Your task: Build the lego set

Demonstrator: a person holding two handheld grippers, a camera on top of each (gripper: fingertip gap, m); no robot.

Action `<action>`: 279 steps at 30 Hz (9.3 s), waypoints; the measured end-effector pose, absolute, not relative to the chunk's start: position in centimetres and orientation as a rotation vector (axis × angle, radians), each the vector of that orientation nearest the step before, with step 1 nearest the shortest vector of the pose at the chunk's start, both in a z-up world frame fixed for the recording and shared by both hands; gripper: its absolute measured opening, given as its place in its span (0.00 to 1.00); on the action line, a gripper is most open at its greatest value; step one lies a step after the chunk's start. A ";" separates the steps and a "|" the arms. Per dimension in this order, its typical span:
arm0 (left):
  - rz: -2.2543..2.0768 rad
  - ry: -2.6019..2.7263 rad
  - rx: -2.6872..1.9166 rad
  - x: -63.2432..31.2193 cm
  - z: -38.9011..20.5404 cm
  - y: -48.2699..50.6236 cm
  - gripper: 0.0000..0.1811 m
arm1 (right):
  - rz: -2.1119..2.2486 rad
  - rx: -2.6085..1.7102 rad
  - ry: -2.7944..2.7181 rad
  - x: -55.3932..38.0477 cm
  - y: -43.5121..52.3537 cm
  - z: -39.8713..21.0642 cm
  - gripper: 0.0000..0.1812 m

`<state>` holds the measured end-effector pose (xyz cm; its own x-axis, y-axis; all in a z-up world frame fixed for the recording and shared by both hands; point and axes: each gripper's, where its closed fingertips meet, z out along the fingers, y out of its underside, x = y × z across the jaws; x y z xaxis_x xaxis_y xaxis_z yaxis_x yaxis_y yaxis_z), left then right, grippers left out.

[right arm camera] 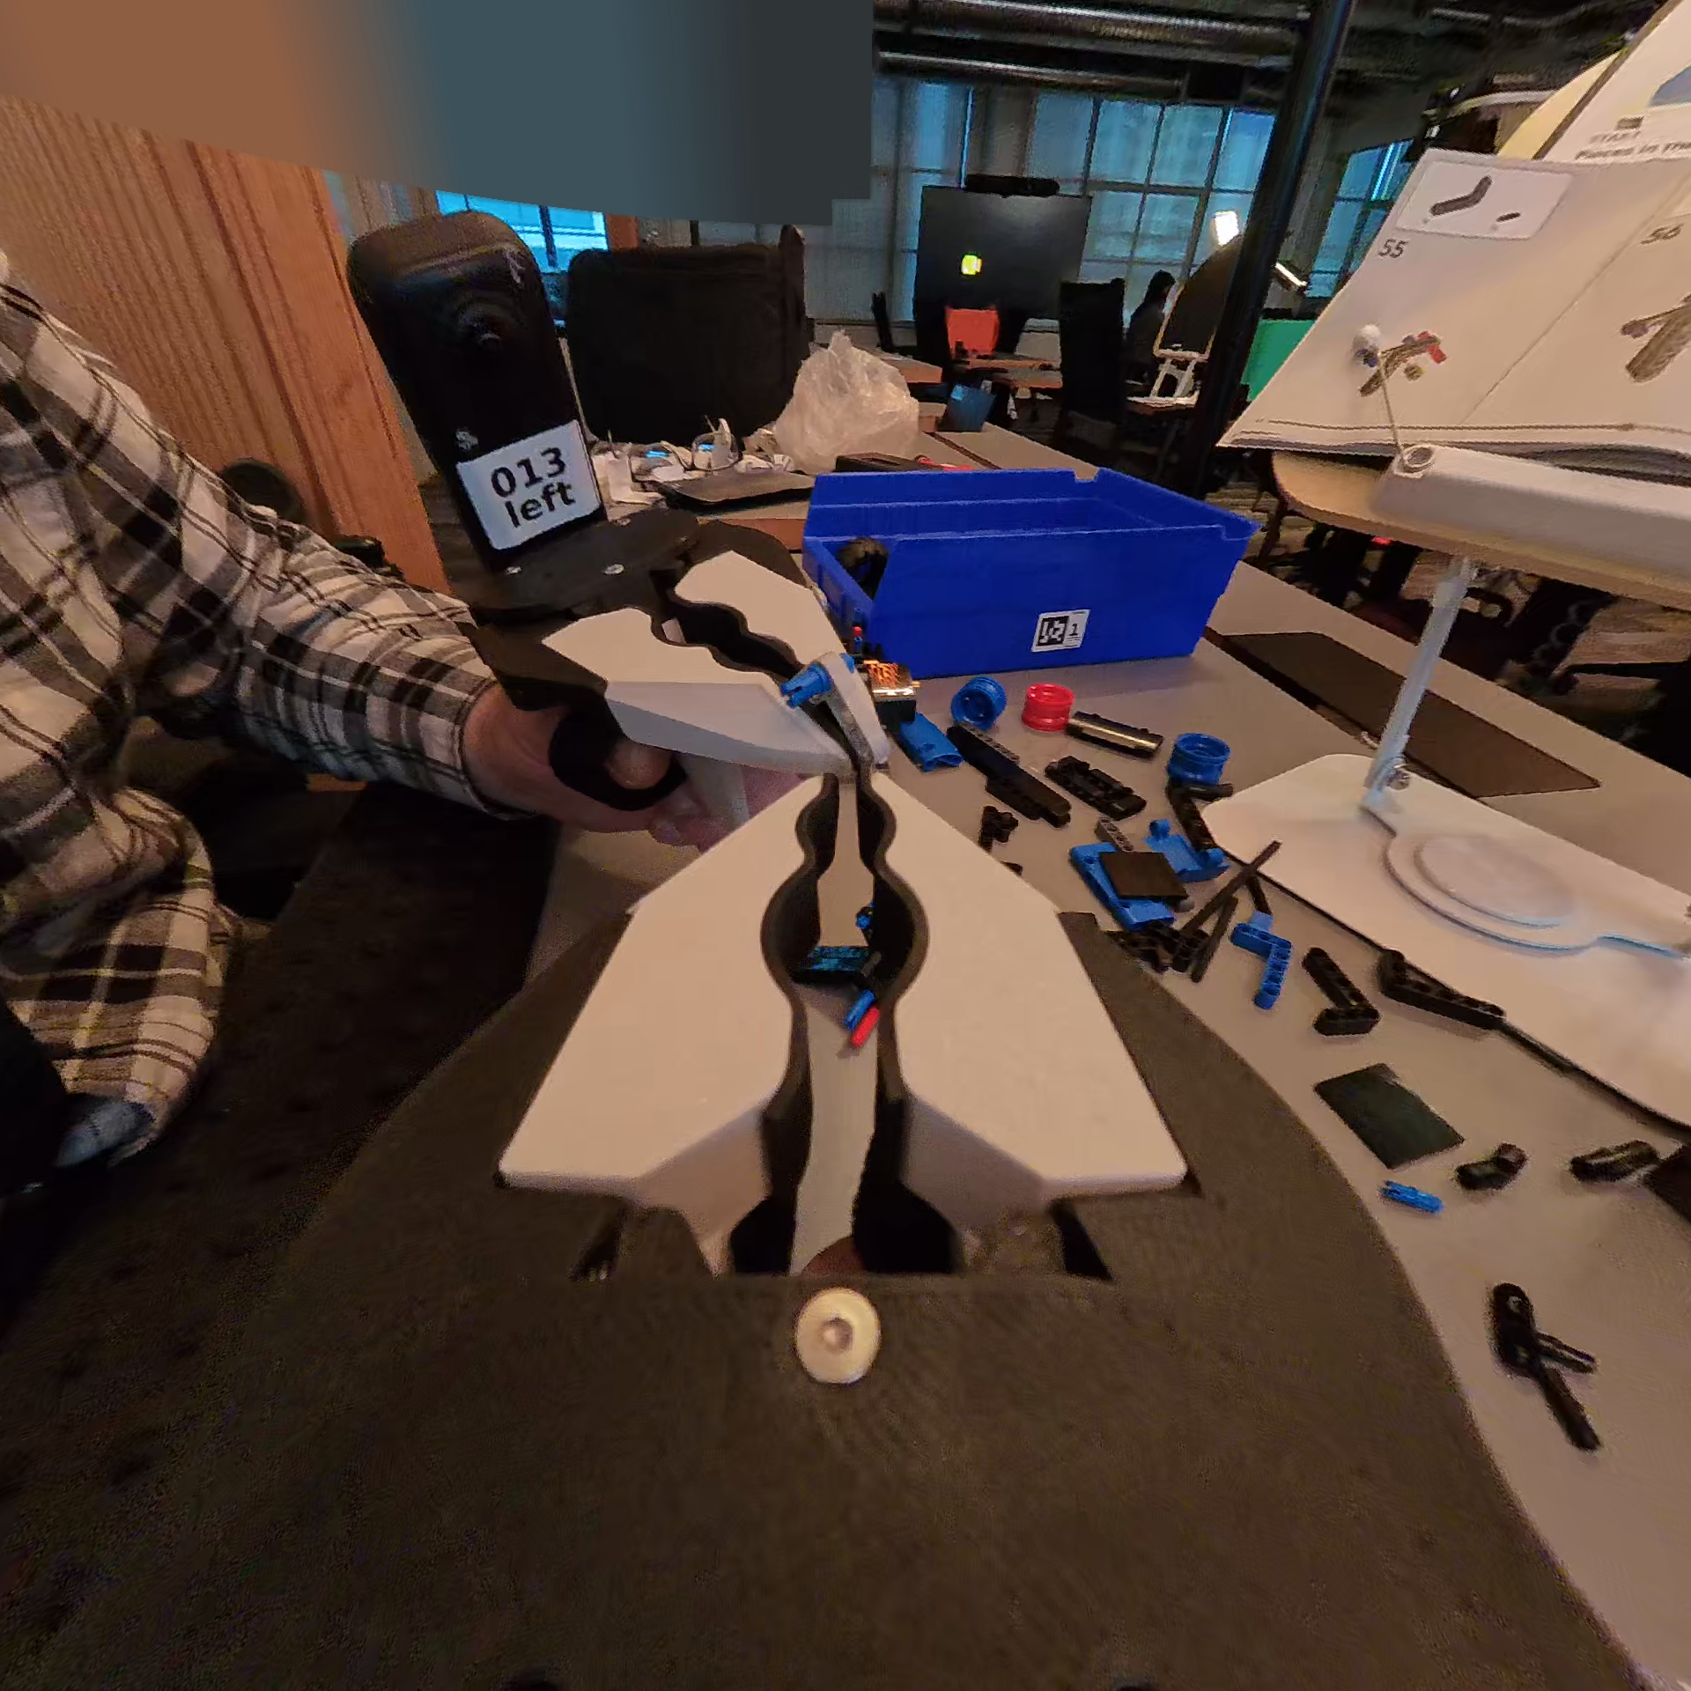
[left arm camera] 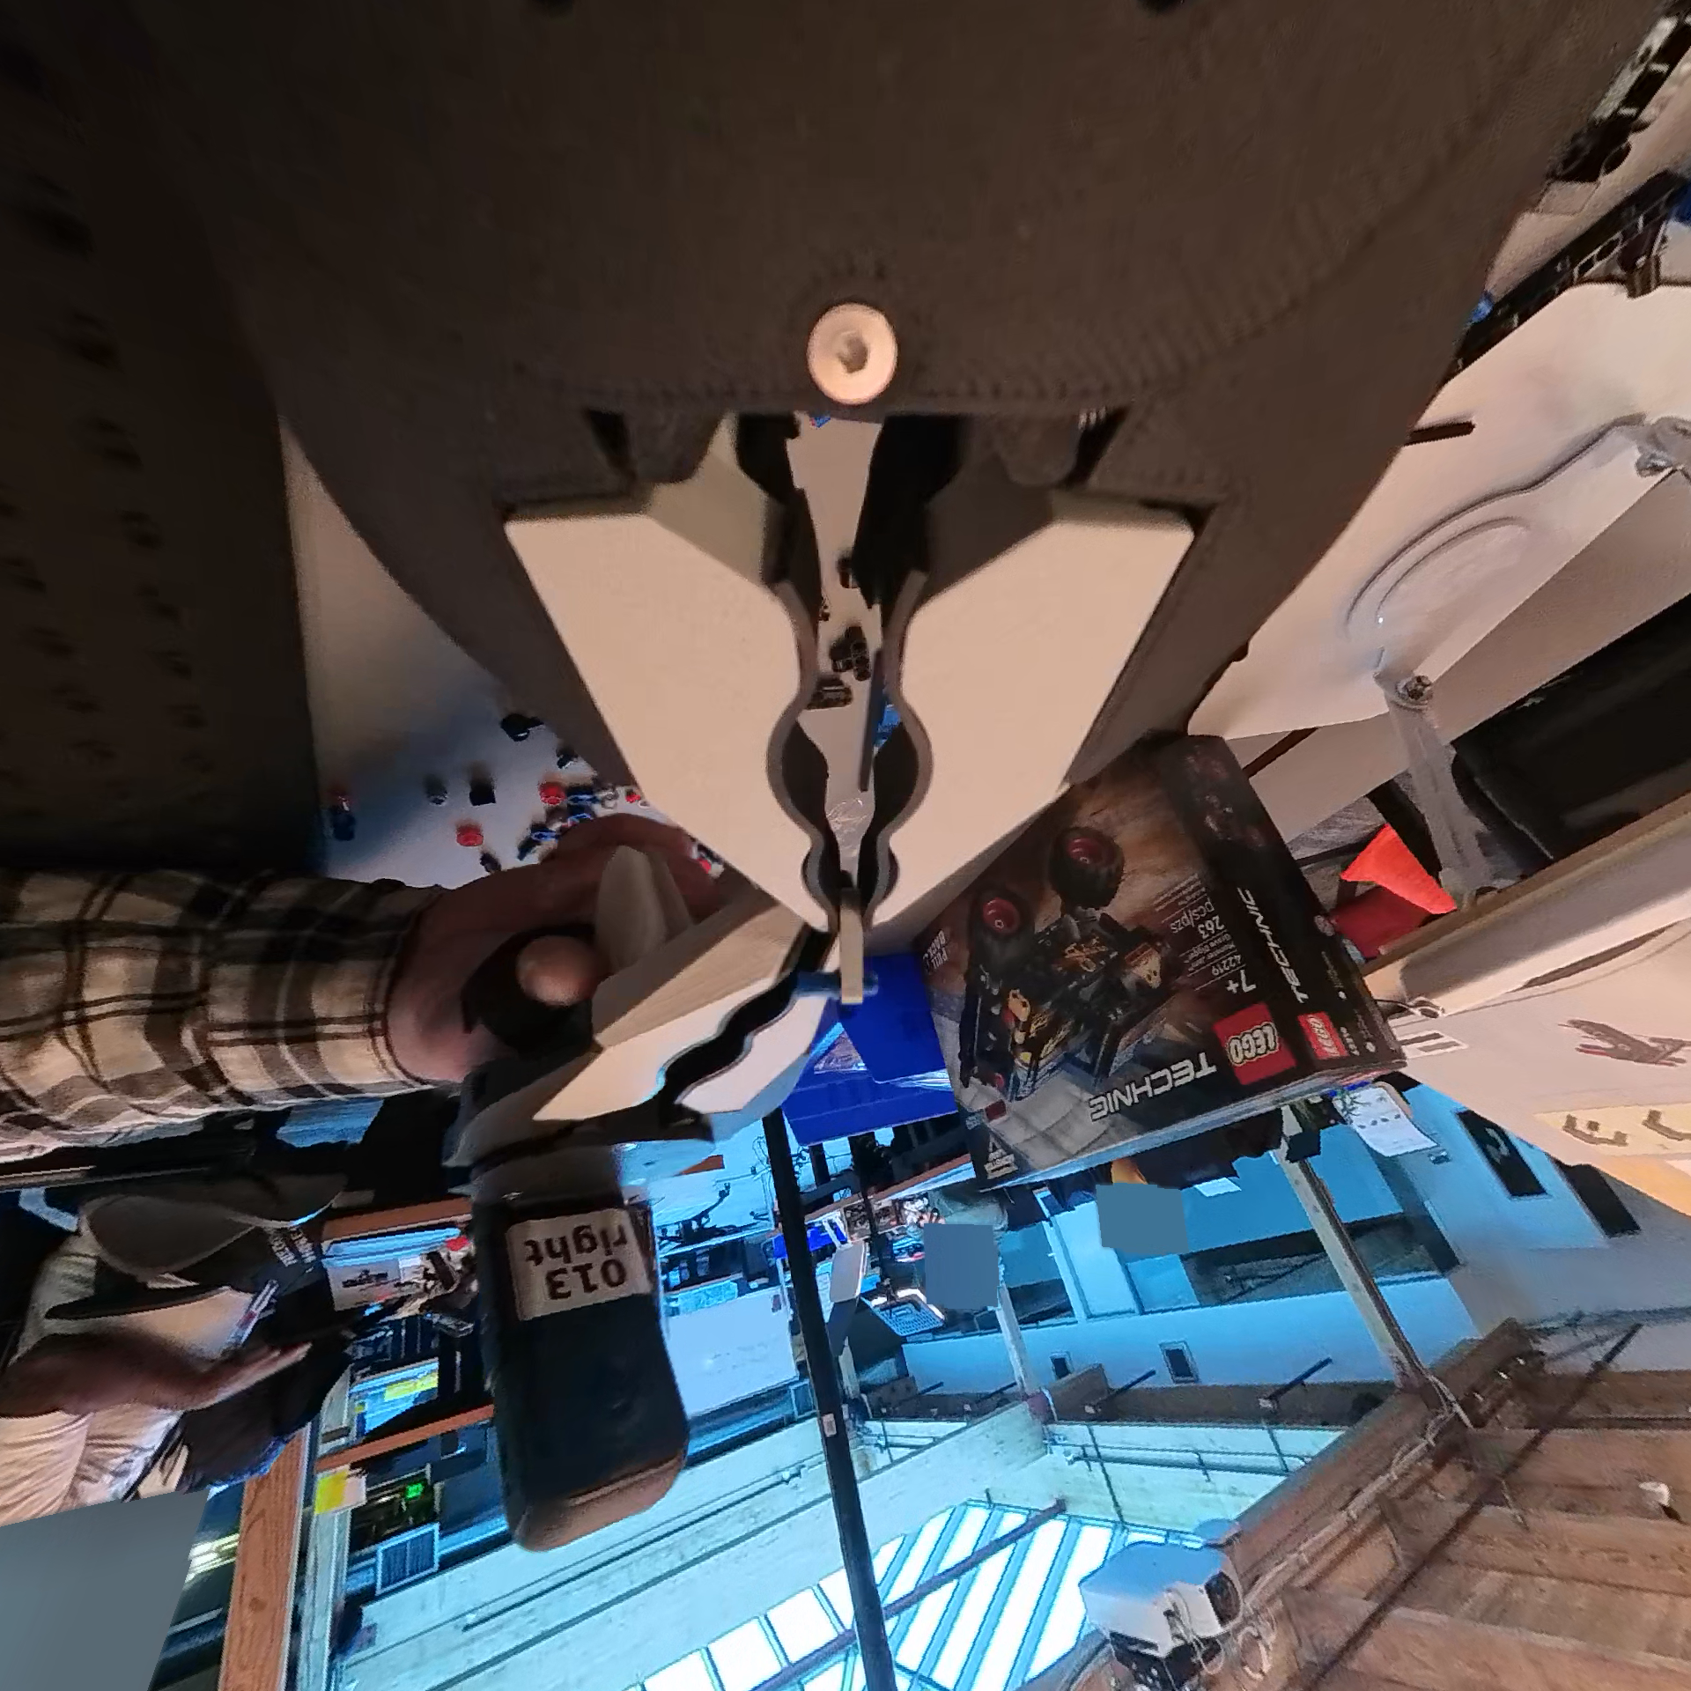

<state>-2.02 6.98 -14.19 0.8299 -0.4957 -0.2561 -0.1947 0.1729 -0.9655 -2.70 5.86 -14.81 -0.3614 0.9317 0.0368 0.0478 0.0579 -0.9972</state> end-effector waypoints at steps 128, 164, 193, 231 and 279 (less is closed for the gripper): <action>-0.562 0.310 -1.454 -2.6 -13.9 9.9 0.00 | 1.175 -1.150 -1.361 -3.7 10.1 -14.4 0.07; -0.675 0.402 -1.470 -1.1 -14.3 9.2 0.00 | 1.475 -1.113 -1.376 -2.5 8.5 -13.0 0.00; -0.689 0.470 -1.523 0.0 -15.5 9.1 0.00 | 1.494 -1.111 -1.415 -2.4 8.0 -13.4 0.02; -0.537 0.578 -1.538 -0.7 -15.9 8.8 0.00 | 1.383 -1.094 -1.512 -2.4 7.7 -14.5 0.02; -0.631 0.547 -1.597 -2.2 -15.2 6.7 0.12 | 0.530 -0.689 -1.559 -3.3 7.6 -15.1 0.00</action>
